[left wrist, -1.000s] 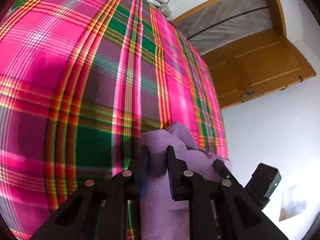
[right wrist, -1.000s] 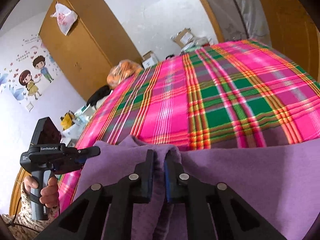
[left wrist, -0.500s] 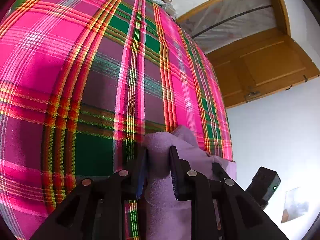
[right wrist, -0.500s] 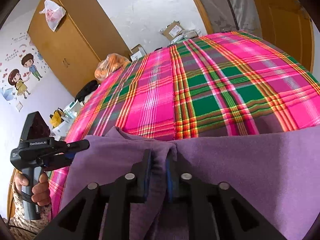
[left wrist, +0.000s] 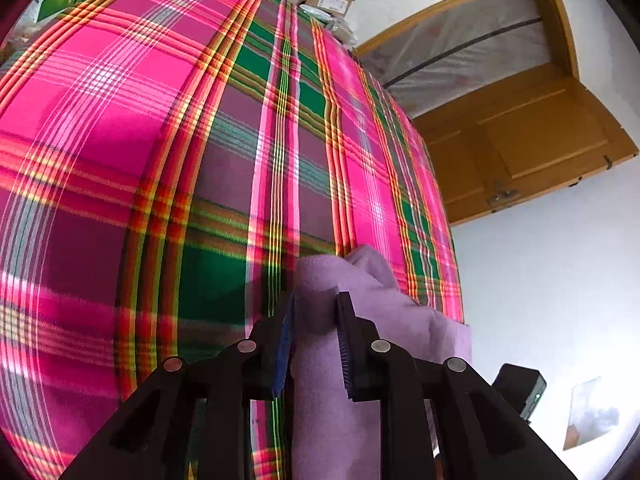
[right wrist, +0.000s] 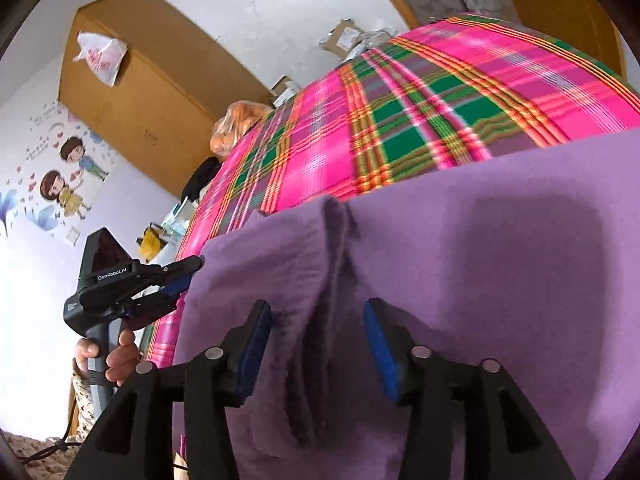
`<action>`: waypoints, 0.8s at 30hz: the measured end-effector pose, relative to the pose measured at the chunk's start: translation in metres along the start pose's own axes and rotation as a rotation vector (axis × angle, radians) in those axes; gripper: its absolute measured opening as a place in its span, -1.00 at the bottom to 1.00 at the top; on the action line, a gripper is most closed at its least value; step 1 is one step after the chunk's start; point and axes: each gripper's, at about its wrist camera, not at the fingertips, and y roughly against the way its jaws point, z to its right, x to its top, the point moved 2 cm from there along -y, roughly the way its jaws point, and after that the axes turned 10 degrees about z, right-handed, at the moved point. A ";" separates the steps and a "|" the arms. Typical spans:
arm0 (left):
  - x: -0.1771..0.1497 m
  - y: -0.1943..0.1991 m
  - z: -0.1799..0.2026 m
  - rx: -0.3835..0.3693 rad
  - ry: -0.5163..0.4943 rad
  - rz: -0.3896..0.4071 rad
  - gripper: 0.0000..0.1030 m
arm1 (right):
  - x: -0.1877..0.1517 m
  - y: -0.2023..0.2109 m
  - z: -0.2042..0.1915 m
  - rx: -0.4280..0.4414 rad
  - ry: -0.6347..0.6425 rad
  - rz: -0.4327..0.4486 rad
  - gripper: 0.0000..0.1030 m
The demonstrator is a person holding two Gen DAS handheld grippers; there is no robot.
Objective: Fold clothes
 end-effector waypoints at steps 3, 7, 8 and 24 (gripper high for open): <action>-0.004 0.005 -0.001 0.003 -0.002 -0.006 -0.60 | 0.004 -0.009 -0.007 0.003 0.015 -0.013 0.05; -0.009 0.011 -0.005 0.002 0.019 -0.006 -0.60 | 0.002 -0.015 -0.016 0.023 0.045 -0.033 -0.31; -0.010 0.013 -0.006 0.003 0.024 -0.007 -0.60 | 0.000 -0.016 -0.019 0.034 0.054 -0.037 -0.35; -0.021 0.018 -0.013 0.013 0.038 -0.016 -0.60 | -0.008 -0.005 -0.012 0.005 0.054 -0.049 -0.34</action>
